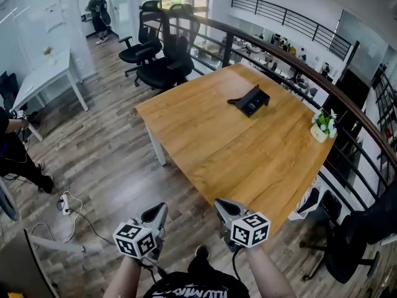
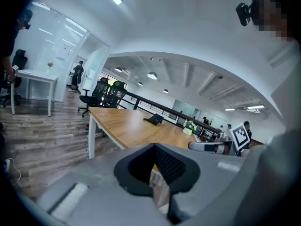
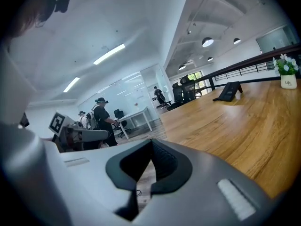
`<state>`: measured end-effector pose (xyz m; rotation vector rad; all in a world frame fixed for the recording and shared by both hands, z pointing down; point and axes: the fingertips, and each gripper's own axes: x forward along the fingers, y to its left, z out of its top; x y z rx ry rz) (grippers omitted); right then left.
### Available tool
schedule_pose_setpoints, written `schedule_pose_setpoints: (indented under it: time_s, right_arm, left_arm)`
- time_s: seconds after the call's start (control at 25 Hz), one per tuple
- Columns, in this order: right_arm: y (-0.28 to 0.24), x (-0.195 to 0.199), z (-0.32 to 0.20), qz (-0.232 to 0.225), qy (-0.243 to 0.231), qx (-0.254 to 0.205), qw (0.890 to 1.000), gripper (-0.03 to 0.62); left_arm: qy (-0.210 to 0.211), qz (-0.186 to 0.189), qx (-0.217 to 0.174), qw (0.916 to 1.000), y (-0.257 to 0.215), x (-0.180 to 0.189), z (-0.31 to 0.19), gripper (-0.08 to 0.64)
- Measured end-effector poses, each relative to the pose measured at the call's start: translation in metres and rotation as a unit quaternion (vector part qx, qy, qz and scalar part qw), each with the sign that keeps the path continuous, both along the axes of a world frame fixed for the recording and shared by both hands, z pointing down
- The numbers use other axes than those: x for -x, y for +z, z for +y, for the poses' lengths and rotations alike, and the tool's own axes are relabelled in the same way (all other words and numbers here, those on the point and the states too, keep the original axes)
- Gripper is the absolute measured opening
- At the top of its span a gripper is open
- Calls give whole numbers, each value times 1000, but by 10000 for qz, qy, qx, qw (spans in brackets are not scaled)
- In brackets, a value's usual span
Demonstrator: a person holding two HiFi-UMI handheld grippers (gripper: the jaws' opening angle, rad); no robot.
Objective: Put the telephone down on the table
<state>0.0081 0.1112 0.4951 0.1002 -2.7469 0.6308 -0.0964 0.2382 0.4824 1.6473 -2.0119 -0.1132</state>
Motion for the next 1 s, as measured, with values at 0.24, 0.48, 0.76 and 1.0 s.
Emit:
schedule_pose_setpoints:
  time_s: [0.24,0.48,0.76,1.0]
  right_arm:
    - [-1,-15,36,69,76,-57,9999,-2]
    - [-10,-26,71,72,69,-211,9997,-2]
    - [-17,-50,105,33,48,-300,9995,-2]
    - [-36,-67,123,22,68,-211,9998,-2]
  left_arm:
    - [-120,3,-46,9999,-5,-12,47,2]
    - [-255,-36,-129,9996,-14,-25,90,2]
    - [-340,-62,-182,9992,-18,-54,128,2]
    - [-348,-77,-102,9993,-39,-75,148,2]
